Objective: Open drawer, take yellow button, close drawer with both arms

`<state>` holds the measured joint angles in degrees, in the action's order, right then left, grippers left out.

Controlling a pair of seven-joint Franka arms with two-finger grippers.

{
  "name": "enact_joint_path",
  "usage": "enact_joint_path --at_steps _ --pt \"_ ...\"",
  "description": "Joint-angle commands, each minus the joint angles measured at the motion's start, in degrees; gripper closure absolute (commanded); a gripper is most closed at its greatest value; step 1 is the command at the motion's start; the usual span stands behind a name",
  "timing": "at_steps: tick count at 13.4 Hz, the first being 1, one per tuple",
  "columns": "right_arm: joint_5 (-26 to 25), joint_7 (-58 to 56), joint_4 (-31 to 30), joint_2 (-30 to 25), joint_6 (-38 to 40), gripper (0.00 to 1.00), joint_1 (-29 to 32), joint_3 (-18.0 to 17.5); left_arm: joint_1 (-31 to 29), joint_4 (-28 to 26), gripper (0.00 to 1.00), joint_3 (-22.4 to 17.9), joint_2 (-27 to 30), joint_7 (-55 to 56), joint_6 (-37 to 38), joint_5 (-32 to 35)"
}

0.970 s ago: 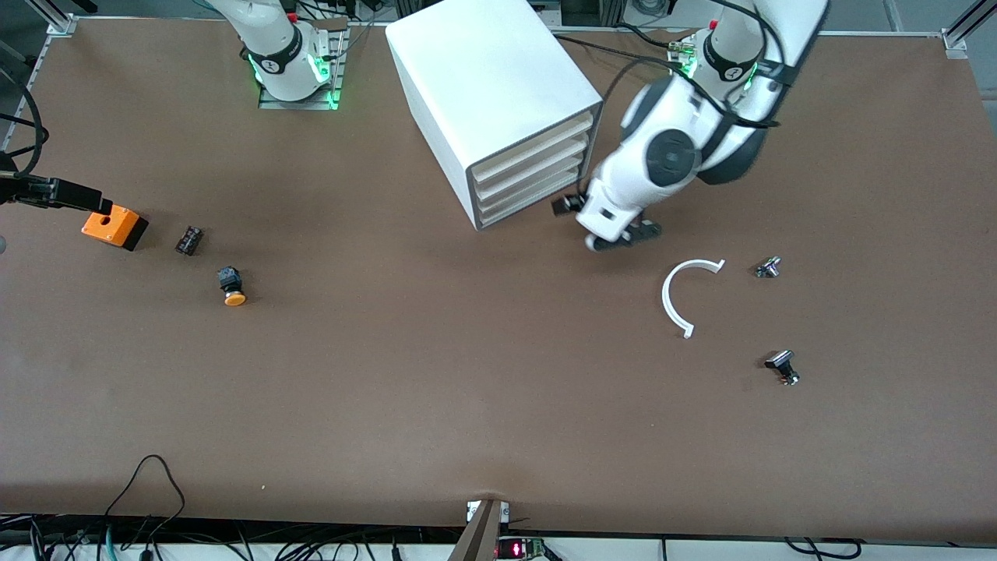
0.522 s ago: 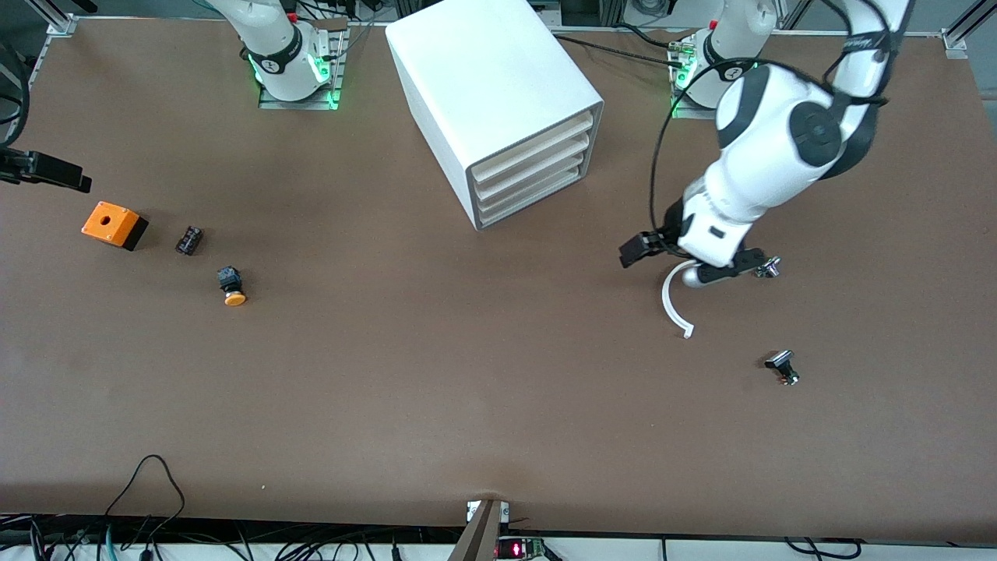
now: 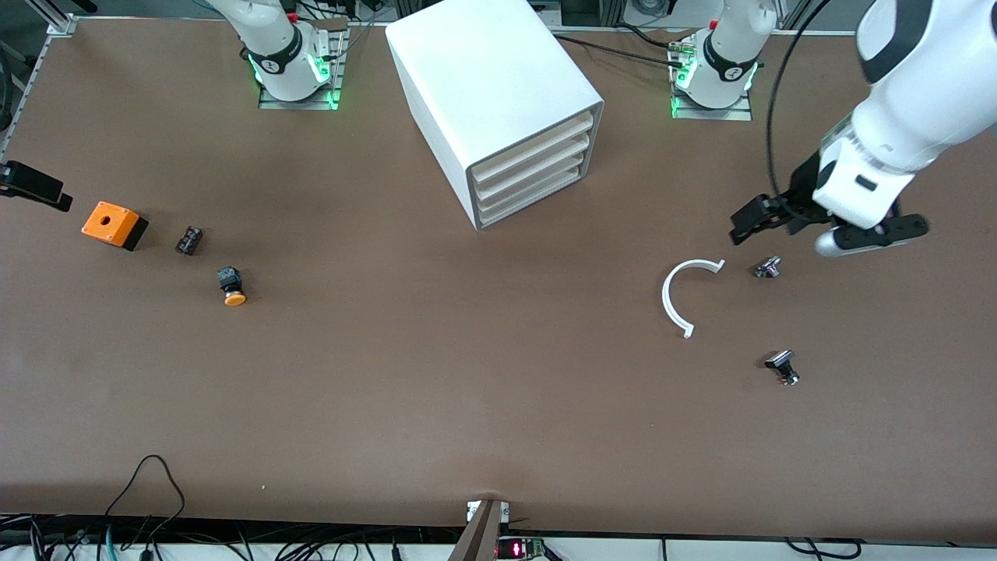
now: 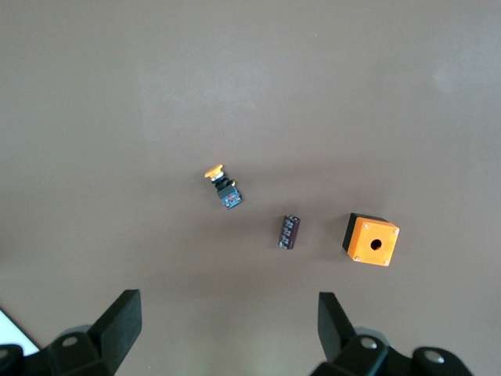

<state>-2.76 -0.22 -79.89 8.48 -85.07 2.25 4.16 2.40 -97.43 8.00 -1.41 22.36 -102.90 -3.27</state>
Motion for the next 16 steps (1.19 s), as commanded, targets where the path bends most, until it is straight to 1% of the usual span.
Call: enact_joint_path --at_steps 1,2,4,6,7,10,16 --pt "-0.4 0.9 -6.3 -3.7 -4.4 0.00 0.5 -0.8 0.0 2.5 0.00 -0.6 0.4 -0.8 4.2 6.3" --pt "-0.4 0.8 -8.7 -5.1 -5.7 0.00 0.5 -0.9 -0.1 2.7 0.00 -2.3 1.0 -1.0 6.2 6.3" --pt "-0.4 0.9 -12.7 -7.8 -7.9 0.00 0.5 -0.9 -0.3 3.1 0.00 -3.1 1.7 -1.2 8.8 5.9" --pt "-0.4 0.8 -19.1 -12.2 -11.9 0.00 0.5 -1.0 -0.5 3.1 0.00 -3.4 1.8 -2.4 8.3 5.7" --pt "-0.4 0.8 -21.2 -13.5 -12.9 0.00 0.5 -1.0 -0.6 2.7 0.00 -3.5 1.9 -4.0 8.1 5.1" --pt "-0.4 1.5 -20.4 -13.6 -11.0 0.00 0.2 -1.1 -1.5 1.2 0.00 -3.7 2.9 -9.3 6.0 4.1" --pt "-0.3 1.5 -20.4 -13.0 -10.5 0.00 0.2 -1.0 -4.0 2.3 0.00 -3.7 1.8 -8.8 7.6 0.9"
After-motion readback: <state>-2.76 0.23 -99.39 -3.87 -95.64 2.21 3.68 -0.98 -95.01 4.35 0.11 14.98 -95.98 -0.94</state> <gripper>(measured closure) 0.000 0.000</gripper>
